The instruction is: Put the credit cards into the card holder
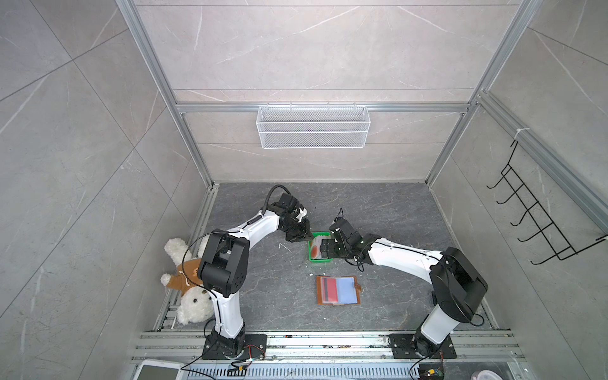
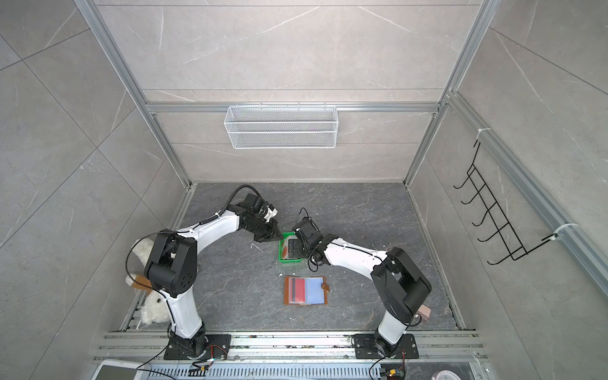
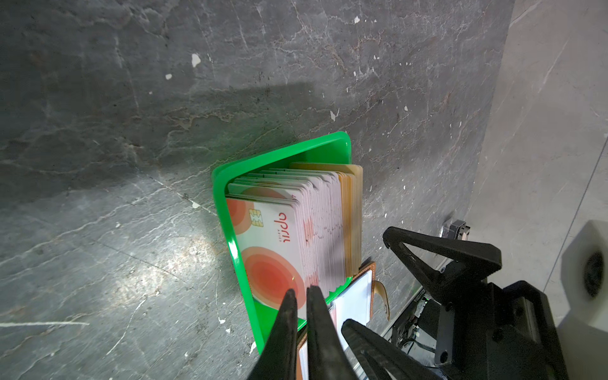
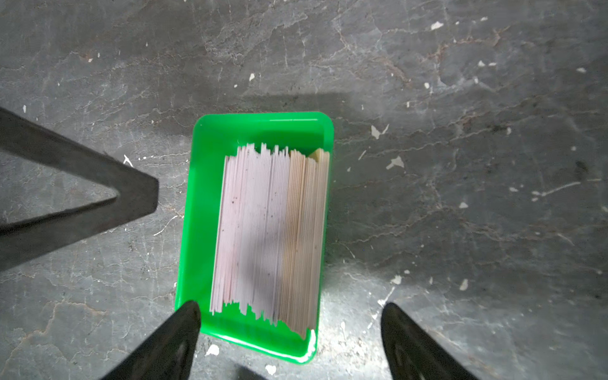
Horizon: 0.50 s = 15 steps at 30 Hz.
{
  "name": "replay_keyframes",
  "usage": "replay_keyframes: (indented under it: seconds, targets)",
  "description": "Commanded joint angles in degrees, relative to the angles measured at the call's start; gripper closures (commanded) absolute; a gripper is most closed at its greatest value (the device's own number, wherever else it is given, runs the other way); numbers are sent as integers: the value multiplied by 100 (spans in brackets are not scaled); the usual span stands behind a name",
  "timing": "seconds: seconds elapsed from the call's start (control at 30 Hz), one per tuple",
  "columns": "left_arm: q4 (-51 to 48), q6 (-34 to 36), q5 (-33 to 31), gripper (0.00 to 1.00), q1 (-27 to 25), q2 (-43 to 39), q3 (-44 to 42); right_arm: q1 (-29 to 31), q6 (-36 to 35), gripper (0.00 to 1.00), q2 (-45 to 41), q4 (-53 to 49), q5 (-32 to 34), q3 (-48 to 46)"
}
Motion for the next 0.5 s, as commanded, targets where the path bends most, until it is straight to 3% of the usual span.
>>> replay_keyframes:
  seconds: [0.0, 0.47]
  targets:
    - [-165, 10, -93, 89, -26, -15, 45, 7, 65, 12, 126, -88, -81, 197]
    - [-188, 10, -135, 89, -219, 273, 80, 31, 135, 12, 509, -44, -239, 507]
